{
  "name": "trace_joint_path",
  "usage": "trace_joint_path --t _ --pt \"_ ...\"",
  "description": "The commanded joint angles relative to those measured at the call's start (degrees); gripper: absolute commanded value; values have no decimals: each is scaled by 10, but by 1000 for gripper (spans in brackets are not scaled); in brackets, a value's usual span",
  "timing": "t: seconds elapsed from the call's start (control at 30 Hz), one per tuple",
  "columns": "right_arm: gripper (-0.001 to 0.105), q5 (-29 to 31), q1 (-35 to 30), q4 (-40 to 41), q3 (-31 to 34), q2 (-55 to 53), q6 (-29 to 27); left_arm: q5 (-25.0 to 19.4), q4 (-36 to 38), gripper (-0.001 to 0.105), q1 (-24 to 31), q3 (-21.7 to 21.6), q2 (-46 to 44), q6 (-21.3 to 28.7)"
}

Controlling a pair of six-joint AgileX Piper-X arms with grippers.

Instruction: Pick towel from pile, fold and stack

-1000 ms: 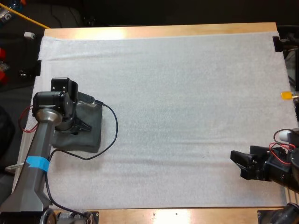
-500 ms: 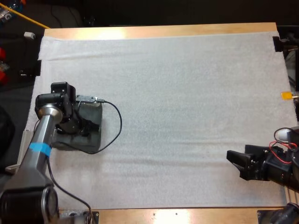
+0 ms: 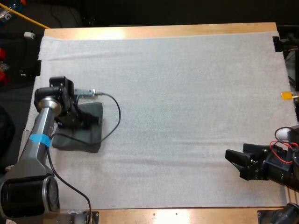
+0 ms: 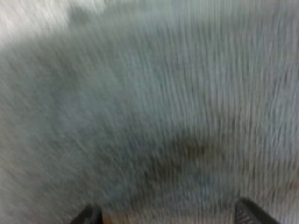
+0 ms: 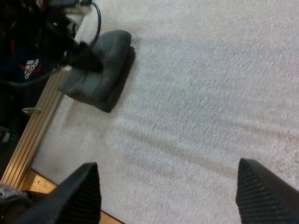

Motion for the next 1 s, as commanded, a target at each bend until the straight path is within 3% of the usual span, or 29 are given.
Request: trace_joint_path --t 0.0,0.23,0.53,0.97 --pt "61 -4 0 -5 -1 0 -1 -5 -7 56 -1 -6 -4 -7" --pt "61 -4 0 -5 0 0 -1 22 -72 56 -1 -12 9 -20" --pt "61 -4 0 -5 0 0 15 22 -51 56 -1 -13 54 -20" --pt "61 -4 0 -13 0 0 15 22 17 56 -2 -117 -36 -31"
